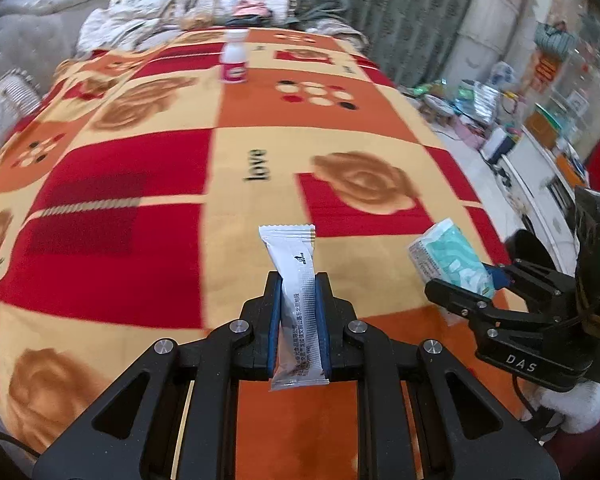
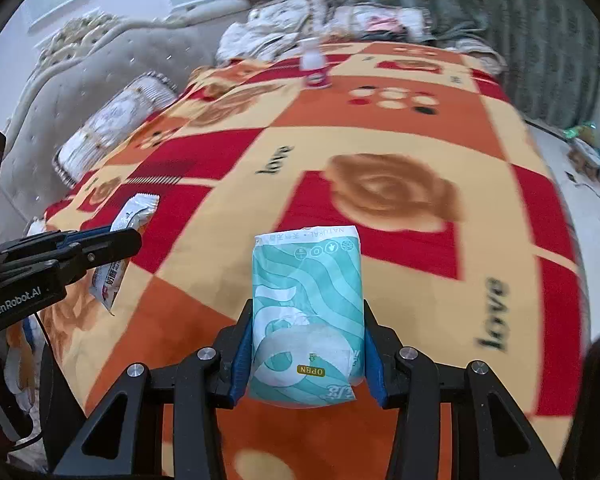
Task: Collect trash
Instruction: 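Carry the stick packet and tissue pack over the black bin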
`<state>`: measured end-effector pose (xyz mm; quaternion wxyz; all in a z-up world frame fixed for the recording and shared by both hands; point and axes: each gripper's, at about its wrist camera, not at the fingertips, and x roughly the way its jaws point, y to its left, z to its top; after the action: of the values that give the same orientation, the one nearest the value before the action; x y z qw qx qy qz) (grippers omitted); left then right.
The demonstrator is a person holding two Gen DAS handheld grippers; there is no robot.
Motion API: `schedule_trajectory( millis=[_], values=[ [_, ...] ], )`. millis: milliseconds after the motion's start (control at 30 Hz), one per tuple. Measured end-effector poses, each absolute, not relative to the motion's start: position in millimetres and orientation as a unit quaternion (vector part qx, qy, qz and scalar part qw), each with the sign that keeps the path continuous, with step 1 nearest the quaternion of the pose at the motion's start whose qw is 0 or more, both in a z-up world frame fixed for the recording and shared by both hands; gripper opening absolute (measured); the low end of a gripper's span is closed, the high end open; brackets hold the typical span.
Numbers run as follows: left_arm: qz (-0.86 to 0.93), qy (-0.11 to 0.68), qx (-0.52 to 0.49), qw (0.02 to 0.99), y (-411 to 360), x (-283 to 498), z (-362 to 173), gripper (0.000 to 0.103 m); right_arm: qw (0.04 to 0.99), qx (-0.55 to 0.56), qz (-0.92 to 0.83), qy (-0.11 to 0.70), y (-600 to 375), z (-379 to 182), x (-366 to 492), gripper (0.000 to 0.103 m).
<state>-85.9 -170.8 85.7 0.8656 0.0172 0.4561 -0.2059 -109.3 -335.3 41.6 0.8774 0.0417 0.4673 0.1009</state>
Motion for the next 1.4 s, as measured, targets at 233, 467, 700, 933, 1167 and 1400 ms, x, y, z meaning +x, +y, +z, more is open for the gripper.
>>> schedule_trajectory(
  millis=[233, 467, 700, 933, 1167, 1400],
  values=[
    [-0.251, 0.454, 0.040, 0.854, -227.9, -96.0, 87.6, 0.014, 0.887, 0.059, 0.053, 0.455, -388.6, 55.7, -139.6, 0.045],
    [-0.282, 0.451, 0.063, 0.845, -273.7, -106.2, 88.9, 0.014, 0.889, 0.076, 0.016, 0.451, -429.3, 59.5, -161.3, 0.045],
    [-0.305, 0.449, 0.079, 0.836, -307.1, -114.0, 87.4, 0.014, 0.891, 0.091, -0.008, 0.445, -455.7, 61.6, -176.5, 0.045],
    [-0.327, 0.452, 0.091, 0.825, -338.8, -121.4, 84.6, 0.014, 0.890, 0.103, -0.034, 0.442, -483.2, 61.8, -190.8, 0.045],
    [-0.350, 0.456, 0.099, 0.812, -372.4, -129.2, 81.3, 0.014, 0.889, 0.112, -0.061, 0.440, -509.8, 62.7, -207.9, 0.045],
    [-0.371, 0.457, 0.105, 0.802, -403.0, -136.3, 79.8, 0.014, 0.885, 0.125, -0.087, 0.440, -536.8, 60.7, -223.5, 0.045]
  ],
)
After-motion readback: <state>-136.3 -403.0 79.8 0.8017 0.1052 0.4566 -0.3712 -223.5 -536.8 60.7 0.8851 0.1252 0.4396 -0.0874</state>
